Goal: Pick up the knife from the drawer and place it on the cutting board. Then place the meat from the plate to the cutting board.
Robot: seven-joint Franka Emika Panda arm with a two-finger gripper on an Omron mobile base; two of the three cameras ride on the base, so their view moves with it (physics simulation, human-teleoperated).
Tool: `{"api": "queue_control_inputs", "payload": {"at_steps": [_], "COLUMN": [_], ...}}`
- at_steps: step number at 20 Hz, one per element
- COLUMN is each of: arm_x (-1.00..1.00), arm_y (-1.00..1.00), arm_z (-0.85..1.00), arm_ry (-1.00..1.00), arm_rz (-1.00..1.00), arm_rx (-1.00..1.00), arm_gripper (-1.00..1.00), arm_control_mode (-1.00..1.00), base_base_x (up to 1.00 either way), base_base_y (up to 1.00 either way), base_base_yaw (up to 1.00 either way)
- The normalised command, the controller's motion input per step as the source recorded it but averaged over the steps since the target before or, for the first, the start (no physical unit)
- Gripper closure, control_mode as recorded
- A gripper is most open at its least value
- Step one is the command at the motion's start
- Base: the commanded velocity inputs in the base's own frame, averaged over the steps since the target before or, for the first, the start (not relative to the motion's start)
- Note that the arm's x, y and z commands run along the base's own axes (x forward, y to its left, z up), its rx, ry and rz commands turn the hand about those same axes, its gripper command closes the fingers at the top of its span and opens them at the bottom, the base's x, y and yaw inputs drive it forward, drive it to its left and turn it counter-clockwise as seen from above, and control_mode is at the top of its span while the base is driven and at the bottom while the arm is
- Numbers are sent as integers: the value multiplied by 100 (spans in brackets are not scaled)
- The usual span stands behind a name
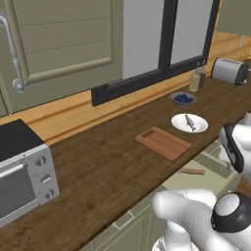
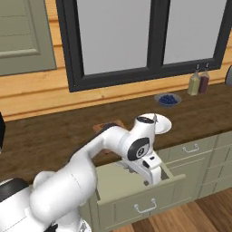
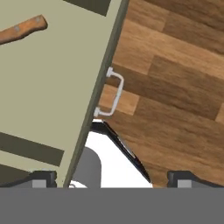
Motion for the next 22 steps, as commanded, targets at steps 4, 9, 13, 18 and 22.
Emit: {"api": "queue_control_inputs", "payload": {"at_steps": [4, 9, 13, 18, 22], "arm_x": [33, 26, 31, 38, 23], "arm_y": [-11, -27, -14, -11, -7], "arm_z": [-37, -39, -29, -23, -22], "arm_ry": [0, 0, 0, 0, 0], "arm_rz": [0, 0, 0, 0, 0], "arm_rx": [0, 0, 0, 0, 0], "arm_gripper": [-100, -100, -100, -100, -100], "arm_control_mode": [-100, -100, -100, -100, -100], "base_base_x": [0, 0, 0, 0, 0], "base_base_y": [0, 0, 0, 0, 0], "base_base_yaw": [0, 0, 0, 0, 0]}}
